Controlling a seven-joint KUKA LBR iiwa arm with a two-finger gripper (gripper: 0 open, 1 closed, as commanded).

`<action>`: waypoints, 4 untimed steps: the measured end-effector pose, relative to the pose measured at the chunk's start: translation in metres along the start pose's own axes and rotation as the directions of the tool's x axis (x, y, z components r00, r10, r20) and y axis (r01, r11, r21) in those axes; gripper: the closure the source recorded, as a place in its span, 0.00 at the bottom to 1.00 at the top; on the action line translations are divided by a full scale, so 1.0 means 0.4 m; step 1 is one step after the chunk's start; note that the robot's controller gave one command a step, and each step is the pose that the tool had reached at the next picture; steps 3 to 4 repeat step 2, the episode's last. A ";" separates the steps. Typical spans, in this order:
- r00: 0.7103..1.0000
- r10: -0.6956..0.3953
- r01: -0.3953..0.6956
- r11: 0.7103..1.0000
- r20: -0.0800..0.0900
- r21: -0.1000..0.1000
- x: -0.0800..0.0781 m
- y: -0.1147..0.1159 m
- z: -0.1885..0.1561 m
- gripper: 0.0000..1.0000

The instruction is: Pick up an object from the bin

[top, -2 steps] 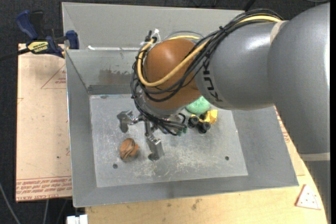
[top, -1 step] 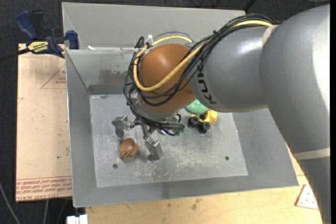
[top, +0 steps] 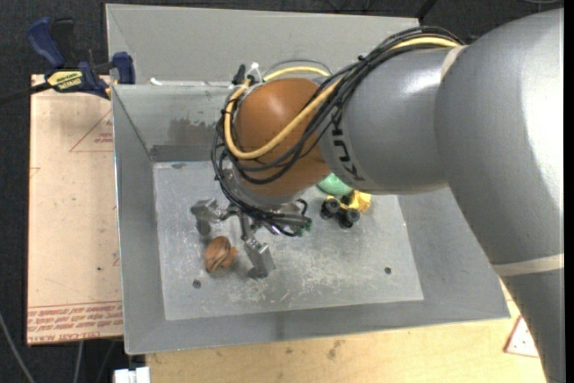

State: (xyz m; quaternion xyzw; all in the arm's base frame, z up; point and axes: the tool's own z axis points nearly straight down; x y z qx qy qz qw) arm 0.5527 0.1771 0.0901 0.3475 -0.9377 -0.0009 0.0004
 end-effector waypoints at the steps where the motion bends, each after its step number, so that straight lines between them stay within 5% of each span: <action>1: 0.967 -0.254 0.254 0.967 0.003 0.002 0.057 0.030 0.007 1.00; 4: 0.967 -0.254 0.254 0.967 0.003 0.002 0.057 0.030 0.008 1.00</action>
Offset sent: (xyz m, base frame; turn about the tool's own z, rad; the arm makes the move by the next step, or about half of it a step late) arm 0.0000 0.0000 0.0000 0.0000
